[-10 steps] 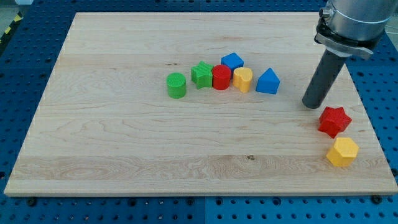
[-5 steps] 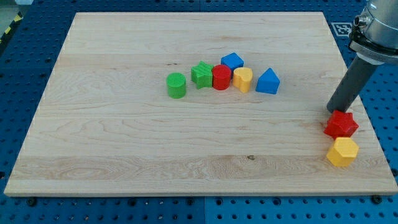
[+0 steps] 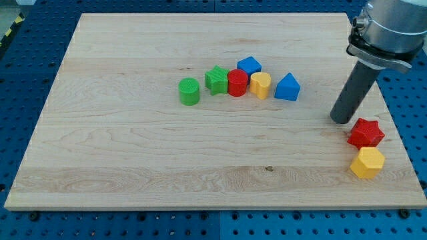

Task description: Slightly push the red star into yellow hexagon

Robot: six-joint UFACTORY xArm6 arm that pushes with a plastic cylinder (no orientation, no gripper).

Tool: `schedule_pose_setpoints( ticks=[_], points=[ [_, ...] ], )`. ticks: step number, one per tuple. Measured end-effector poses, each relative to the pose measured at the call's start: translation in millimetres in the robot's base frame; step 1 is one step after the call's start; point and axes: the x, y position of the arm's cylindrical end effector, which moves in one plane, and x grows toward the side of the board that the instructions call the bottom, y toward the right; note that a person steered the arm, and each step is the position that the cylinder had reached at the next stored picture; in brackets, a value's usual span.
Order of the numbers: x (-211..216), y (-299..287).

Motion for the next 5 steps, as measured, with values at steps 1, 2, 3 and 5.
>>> schedule_pose_setpoints(
  ticks=[1,2,3,5],
  points=[
    [-32,0],
    [-53,9],
    [-64,22],
    [-72,36]
  ],
)
